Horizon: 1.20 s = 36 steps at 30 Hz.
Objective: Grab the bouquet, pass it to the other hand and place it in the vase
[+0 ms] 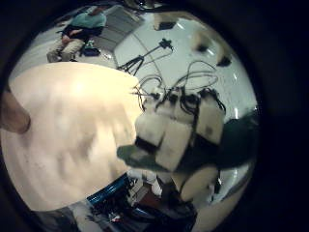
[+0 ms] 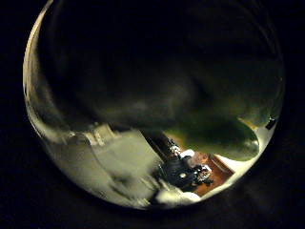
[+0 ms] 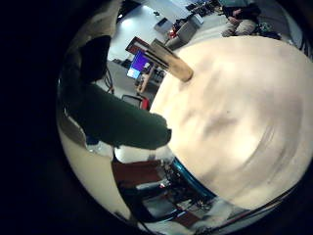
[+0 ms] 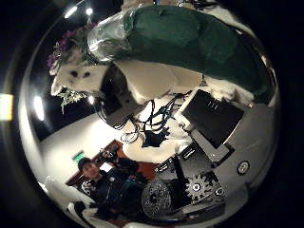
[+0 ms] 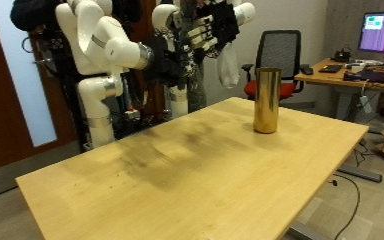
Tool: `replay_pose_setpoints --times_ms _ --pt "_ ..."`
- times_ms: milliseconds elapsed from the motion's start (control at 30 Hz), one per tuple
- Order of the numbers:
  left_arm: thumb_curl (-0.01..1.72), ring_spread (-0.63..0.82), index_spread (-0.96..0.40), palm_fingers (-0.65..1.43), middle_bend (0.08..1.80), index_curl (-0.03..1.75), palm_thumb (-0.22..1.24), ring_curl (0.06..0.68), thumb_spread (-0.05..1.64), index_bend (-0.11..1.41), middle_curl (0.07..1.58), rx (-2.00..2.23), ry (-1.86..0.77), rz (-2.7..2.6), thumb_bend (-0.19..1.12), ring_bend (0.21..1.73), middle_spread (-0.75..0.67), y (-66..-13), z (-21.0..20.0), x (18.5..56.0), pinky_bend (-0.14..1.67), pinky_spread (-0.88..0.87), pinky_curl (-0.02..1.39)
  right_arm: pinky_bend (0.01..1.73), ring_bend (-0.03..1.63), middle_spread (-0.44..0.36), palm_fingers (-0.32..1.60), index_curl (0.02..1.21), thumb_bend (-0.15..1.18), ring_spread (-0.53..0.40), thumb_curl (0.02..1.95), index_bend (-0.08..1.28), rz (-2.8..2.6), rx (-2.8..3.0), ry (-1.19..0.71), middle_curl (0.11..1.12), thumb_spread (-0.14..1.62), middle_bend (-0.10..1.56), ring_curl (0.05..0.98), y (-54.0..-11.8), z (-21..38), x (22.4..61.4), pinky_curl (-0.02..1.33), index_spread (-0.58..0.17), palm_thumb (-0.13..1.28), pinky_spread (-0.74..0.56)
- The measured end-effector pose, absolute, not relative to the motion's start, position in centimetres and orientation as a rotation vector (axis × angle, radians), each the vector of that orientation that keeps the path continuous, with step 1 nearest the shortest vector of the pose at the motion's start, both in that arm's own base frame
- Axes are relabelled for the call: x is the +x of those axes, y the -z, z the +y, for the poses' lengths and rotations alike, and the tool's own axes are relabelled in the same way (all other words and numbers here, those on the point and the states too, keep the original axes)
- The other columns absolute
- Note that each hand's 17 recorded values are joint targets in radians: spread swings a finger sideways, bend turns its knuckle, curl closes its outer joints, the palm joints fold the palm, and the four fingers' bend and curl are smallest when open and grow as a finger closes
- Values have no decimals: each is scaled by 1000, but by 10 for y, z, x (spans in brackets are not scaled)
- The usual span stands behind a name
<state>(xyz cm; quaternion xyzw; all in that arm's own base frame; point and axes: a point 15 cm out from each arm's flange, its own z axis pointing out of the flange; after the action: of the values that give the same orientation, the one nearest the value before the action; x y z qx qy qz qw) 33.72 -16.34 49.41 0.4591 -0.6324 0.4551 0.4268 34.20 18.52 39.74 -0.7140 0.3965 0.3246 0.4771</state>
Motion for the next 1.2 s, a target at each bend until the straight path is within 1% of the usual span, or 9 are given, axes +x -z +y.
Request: replay_pose_setpoints --times_ms 33,100,333,400,433,500,567,800,1200 --pt "384 -383 -87 1168 896 304 731 376 937 171 639 1150 -1156 -1569 85 1108 -307 -497 -163 340 724 -408 395 1139 1392 -118 1102 994 -19 -198 901 1047 973 -1743 -787 740 629 1357 656 -397 185 343 1068 -251 1089 -248" --pt "406 -445 -218 1188 929 356 814 443 955 255 709 1163 -1190 -1557 69 1218 -389 -498 -162 344 936 -564 484 1144 1381 -123 1099 985 -27 -203 867 1037 991 -1735 -795 739 699 1348 656 -390 184 341 1064 -253 1073 -251" --pt "535 -440 -459 1149 1047 562 999 514 690 505 835 1193 -1282 -1589 2 1356 -481 -506 -152 348 1086 -632 549 1108 1304 -165 811 903 -51 -241 720 701 1074 -1691 -842 684 733 1142 613 -360 181 331 936 -293 907 -360" --pt "613 -429 -537 1101 1083 671 1062 534 504 570 873 1195 -1305 -1607 -13 1400 -491 -510 -150 350 1075 -630 554 994 1180 -173 218 785 -34 -242 651 414 1082 -1684 -838 597 834 894 565 -359 177 333 846 -302 866 -434" --pt "626 -427 -551 1094 1093 695 1067 536 469 580 882 1199 -1315 -1614 -17 1406 -493 -513 -148 351 1066 -631 552 977 1164 -171 209 770 -34 -240 646 405 1086 -1680 -835 589 842 880 555 -359 175 334 836 -304 862 -429" --pt "672 -424 -601 1079 1116 786 1073 542 368 585 903 1208 -1345 -1635 -23 1418 -494 -523 -143 353 1066 -632 558 815 1035 -139 22 686 -33 -178 616 372 1097 -1670 -832 530 878 763 488 -357 171 336 772 -308 846 -326" --pt "687 -424 -616 1072 1121 819 1074 545 338 580 908 1212 -1373 -1656 -23 1425 -494 -533 -141 354 1064 -634 559 686 866 -60 -112 603 -36 -47 585 328 1114 -1656 -821 452 902 598 413 -356 164 340 700 -311 817 -82" --pt "760 -414 -695 1060 1130 1023 1071 550 243 503 932 1269 -1494 -1732 -24 1438 -491 -575 -114 359 1064 -637 571 478 547 68 -65 439 -30 149 530 166 1142 -1627 -797 331 938 297 272 -354 150 347 509 -327 781 304" --pt "833 -413 -765 1078 1121 1296 1075 548 174 369 950 1458 -1681 -1751 -26 1427 -490 -615 -40 367 1027 -625 588 405 425 101 19 317 -26 197 488 168 1158 -1613 -833 308 946 187 235 -341 148 349 386 -316 792 377"
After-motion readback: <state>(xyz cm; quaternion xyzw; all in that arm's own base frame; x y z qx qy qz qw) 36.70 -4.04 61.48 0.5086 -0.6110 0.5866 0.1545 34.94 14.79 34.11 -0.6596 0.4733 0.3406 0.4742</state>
